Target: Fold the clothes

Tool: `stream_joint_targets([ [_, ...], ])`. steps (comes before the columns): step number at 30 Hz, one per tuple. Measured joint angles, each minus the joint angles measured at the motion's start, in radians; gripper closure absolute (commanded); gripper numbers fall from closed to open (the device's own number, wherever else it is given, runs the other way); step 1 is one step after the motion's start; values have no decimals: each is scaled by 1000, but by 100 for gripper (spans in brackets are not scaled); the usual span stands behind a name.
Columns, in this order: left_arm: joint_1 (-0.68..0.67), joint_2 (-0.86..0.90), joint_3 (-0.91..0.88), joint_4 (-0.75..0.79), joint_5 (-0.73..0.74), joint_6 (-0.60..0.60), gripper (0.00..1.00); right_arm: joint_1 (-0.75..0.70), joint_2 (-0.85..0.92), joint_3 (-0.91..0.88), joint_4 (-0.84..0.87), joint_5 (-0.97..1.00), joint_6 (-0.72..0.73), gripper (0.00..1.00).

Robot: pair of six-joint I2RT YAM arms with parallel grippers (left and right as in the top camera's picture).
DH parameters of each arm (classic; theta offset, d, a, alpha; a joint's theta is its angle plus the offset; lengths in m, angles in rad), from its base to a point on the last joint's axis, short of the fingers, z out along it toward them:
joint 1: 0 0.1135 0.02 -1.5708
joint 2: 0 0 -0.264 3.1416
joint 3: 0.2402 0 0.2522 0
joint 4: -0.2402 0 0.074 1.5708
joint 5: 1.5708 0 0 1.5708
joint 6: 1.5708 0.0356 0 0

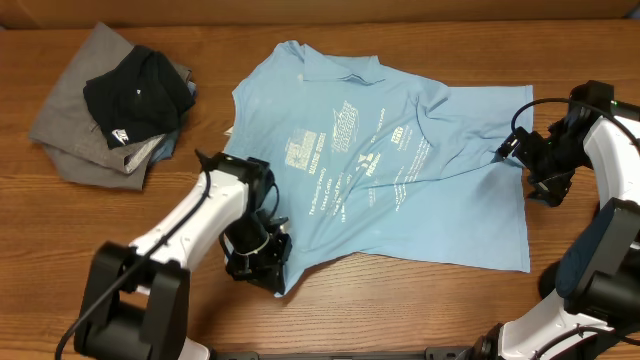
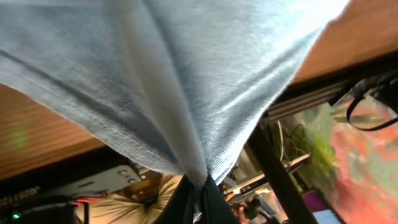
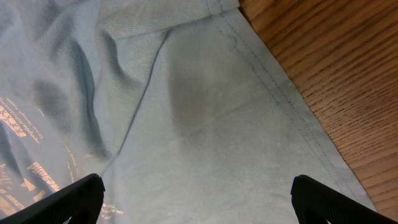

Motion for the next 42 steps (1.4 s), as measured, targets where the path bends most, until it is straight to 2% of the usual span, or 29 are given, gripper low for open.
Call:
stream_joint_targets([
  [1, -16, -12, 0, -7, -1, -10, 77, 0, 0, 0, 0, 0, 0, 0],
  [4, -57, -46, 0, -48, -16, -51, 65, 0, 0, 0, 1, 0, 0, 0],
  [7, -68, -65, 0, -60, -50, -79, 60, 0, 0, 0, 1, 0, 0, 0],
  [10, -59, -71, 2, -43, -111, -96, 46, 0, 0, 0, 3, 0, 0, 0],
  [13, -28, -71, 5, 18, -229, -136, 39, 0, 0, 0, 3, 0, 0, 0],
  [14, -12, -71, 6, 44, -273, -148, 41, 0, 0, 0, 4, 0, 0, 0],
  [17, 43, -71, 7, 138, -387, -174, 61, 0, 0, 0, 4, 0, 0, 0],
  [20, 95, -71, 9, 187, -447, -188, 62, 0, 0, 0, 3, 0, 0, 0],
  [21, 106, -71, 9, 186, -455, -189, 55, 0, 0, 0, 2, 1, 0, 0],
  [22, 113, -71, 9, 186, -462, -189, 43, 0, 0, 0, -1, 1, 0, 0],
  [23, 116, -71, 8, 186, -468, -192, 34, 0, 0, 0, -3, 0, 0, 0],
  [25, 116, -71, -3, 198, -476, -190, 28, 0, 0, 0, -3, 1, 0, 0],
  [27, 115, -71, -32, 227, -480, -192, 28, 0, 0, 0, -4, 0, 0, 0],
  [29, 117, -71, -82, 276, -486, -192, 30, 0, 0, 0, -4, 0, 0, 0],
  [32, 130, -71, -169, 356, -491, -201, 40, 0, 0, 0, -4, 0, 0, 0],
  [33, 139, -71, -193, 378, -492, -205, 44, 0, 0, 0, -4, 0, 0, 0],
  [37, 187, -71, -258, 423, -494, -228, 80, 0, 0, 0, -4, 0, 0, 0],
  [39, 204, -71, -263, 416, -489, -238, 90, 0, 0, 0, -3, 0, 0, 0],
  [42, 222, -71, -263, 374, -447, -238, 96, 0, 0, 0, -3, 1, 0, 0],
])
